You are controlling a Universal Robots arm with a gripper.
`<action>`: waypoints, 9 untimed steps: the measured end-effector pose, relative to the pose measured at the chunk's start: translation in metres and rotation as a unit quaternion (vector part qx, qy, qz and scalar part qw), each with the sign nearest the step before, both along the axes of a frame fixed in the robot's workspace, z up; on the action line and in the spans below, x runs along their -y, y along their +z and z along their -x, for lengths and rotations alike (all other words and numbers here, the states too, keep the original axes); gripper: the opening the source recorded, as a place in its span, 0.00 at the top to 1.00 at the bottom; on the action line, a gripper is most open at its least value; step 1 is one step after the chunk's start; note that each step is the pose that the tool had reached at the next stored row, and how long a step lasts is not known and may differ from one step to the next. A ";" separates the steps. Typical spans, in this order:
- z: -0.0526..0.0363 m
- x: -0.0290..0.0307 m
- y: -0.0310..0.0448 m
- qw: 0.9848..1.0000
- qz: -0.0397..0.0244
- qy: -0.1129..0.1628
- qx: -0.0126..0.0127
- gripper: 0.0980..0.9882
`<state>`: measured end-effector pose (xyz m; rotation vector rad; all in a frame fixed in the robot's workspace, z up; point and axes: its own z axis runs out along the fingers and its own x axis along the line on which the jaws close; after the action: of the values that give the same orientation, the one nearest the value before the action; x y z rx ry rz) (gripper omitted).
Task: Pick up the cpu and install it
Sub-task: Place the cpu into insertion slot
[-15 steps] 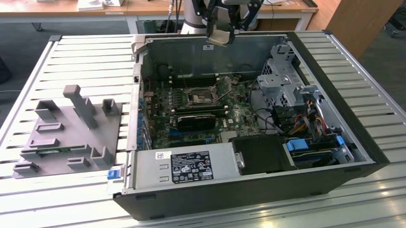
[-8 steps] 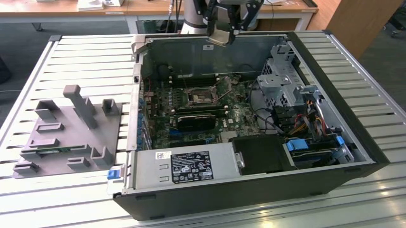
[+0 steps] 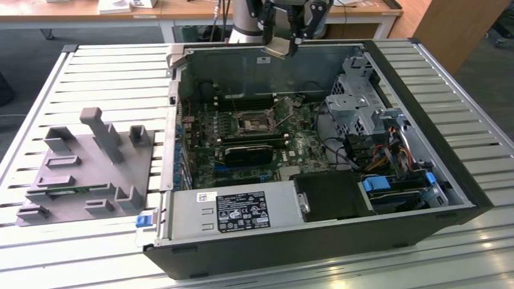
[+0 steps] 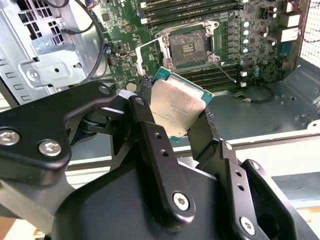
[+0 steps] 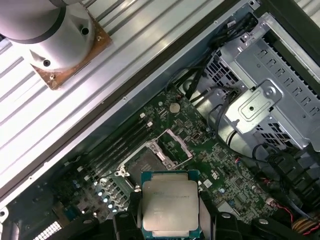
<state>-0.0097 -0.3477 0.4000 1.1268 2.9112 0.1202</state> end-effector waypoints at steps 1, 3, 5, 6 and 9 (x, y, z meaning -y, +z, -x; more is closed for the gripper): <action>0.0000 -0.0002 0.0000 1.000 0.000 -0.004 0.000 0.50; 0.0000 -0.0011 0.0000 1.000 0.000 -0.011 0.000 0.50; 0.0000 -0.0018 0.0000 1.000 0.000 -0.017 0.000 0.50; 0.0000 -0.0021 0.0000 1.000 0.000 -0.021 0.000 0.50; 0.0000 -0.0029 -0.0002 0.999 0.001 -0.032 0.000 0.50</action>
<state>-0.0097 -0.3448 0.3998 1.2184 2.8708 0.1169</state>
